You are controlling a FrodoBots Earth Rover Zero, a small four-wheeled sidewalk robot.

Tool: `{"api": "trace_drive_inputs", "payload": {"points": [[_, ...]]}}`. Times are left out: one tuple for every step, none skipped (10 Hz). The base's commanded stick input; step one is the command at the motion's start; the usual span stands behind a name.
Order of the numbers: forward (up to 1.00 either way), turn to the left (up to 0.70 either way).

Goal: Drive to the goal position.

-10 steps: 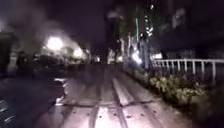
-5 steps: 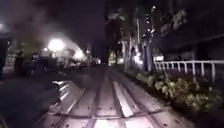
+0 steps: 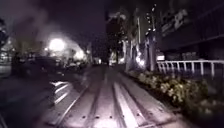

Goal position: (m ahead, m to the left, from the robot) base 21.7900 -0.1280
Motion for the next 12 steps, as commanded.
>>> {"api": "trace_drive_inputs", "payload": {"points": [[0.45,0.00],[0.45,0.00],[0.45,0.00],[0.45,0.00],[0.45,0.00],[0.45,0.00],[0.45,0.00],[0.45,0.00],[0.45,0.00],[0.45,0.00],[0.45,0.00],[0.45,0.00]]}}
